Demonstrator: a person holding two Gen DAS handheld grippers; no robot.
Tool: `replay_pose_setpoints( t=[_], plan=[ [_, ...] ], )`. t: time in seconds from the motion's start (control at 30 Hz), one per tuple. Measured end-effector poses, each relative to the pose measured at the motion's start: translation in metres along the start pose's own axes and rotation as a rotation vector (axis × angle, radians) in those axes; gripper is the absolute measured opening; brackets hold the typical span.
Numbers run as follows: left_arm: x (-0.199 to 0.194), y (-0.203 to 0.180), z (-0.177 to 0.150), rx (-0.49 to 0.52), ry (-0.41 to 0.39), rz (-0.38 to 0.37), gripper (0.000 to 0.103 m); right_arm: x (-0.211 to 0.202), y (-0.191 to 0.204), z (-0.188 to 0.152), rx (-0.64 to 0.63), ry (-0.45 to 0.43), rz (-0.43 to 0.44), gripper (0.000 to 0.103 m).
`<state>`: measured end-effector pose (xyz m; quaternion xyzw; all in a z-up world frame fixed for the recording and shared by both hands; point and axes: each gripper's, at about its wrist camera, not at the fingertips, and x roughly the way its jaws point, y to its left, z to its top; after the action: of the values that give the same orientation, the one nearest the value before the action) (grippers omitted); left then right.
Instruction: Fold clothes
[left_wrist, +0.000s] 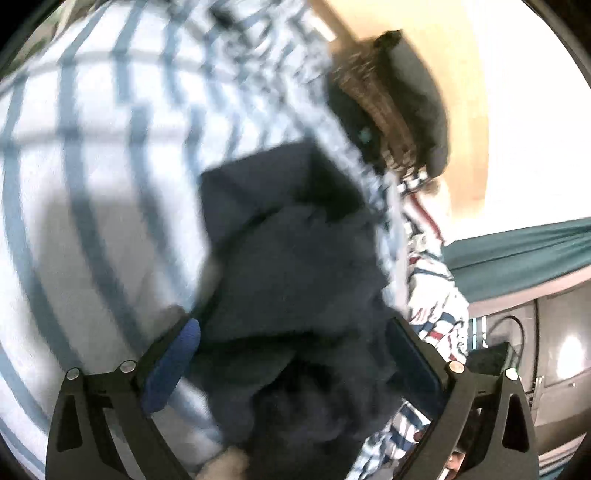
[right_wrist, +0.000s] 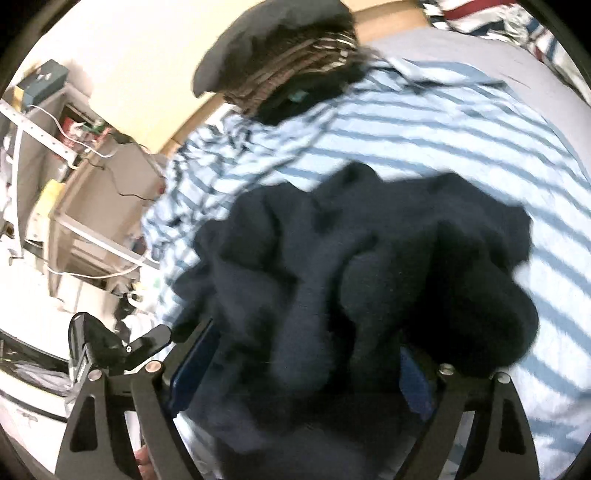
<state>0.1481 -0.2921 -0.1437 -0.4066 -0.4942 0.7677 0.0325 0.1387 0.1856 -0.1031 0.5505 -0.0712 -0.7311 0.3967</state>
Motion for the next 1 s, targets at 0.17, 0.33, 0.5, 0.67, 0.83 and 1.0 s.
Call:
replay_pose_setpoints(
  t=[0.17, 0.33, 0.5, 0.67, 0.83, 1.0],
  plan=[
    [-0.012, -0.041, -0.014, 0.104, -0.076, 0.016, 0.096, 0.088, 0.052, 0.043, -0.200, 0.106, -0.157, 0.092],
    [-0.060, -0.043, -0.026, 0.193, -0.228, 0.126, 0.070, 0.108, 0.076, -0.006, -0.539, 0.031, -0.391, 0.054],
    [-0.093, -0.032, -0.026, 0.206, -0.325, 0.283, 0.066, 0.079, 0.069, 0.019, -0.433, -0.081, -0.468, 0.034],
    [-0.102, -0.016, -0.028, 0.184, -0.302, 0.279, 0.066, 0.045, 0.034, 0.047, -0.268, -0.153, -0.628, 0.031],
    [-0.081, 0.003, -0.023, 0.156, -0.229, 0.271, 0.067, 0.027, -0.008, 0.058, -0.078, -0.178, -0.653, 0.035],
    [-0.064, 0.016, -0.027, 0.108, -0.152, 0.264, 0.078, 0.012, -0.044, 0.054, 0.054, -0.180, -0.648, 0.047]
  ],
)
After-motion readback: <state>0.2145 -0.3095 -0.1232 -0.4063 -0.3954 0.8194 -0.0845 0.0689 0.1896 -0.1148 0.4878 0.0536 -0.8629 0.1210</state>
